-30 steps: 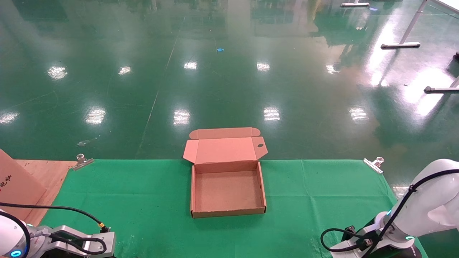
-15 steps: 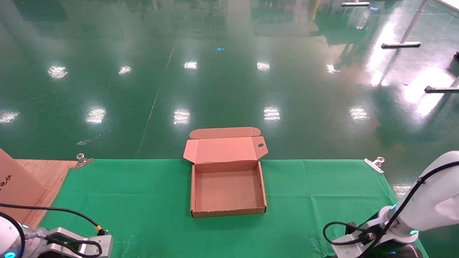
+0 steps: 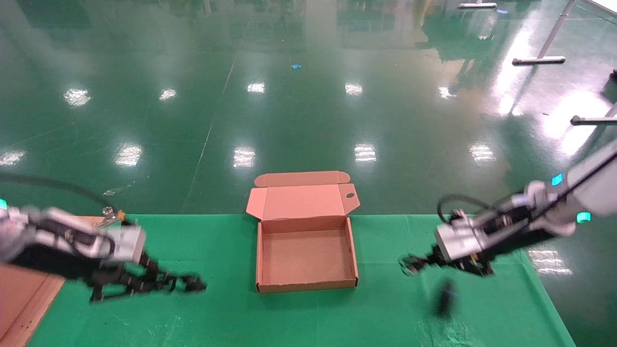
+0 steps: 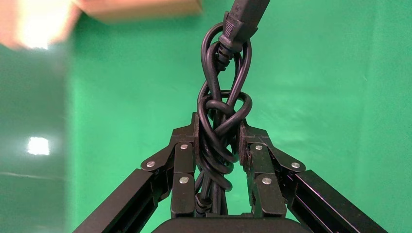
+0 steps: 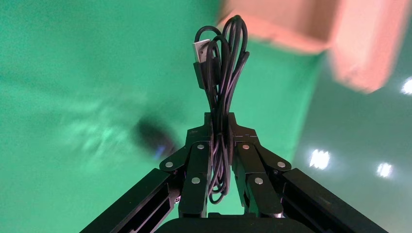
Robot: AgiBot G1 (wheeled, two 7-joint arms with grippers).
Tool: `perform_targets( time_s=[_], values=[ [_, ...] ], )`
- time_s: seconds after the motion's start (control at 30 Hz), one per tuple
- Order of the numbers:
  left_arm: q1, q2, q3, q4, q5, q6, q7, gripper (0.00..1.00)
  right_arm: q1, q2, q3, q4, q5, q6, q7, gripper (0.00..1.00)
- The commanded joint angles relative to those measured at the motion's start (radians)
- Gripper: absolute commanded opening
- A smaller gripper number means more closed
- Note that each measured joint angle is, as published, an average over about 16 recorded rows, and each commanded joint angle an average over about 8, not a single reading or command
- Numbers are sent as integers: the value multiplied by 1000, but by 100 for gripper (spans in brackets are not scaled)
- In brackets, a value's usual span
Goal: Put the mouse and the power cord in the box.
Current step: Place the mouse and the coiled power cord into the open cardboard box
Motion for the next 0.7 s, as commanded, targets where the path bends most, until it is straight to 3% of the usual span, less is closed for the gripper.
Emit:
perform_targets(
  time_s=[0.03, 0.33, 0.7],
  values=[
    [-42, 1, -5, -39, -6, 33, -18, 0, 39, 3, 19, 30, 29, -44, 21, 0],
    [-161, 20, 1, -336, -55, 60, -187, 0, 124, -74, 38, 242, 45, -49, 220, 0],
    [-130, -54, 55, -667, -156, 42, -350, 0, 128, -68, 42, 383, 47, -75, 344, 0]
  ],
)
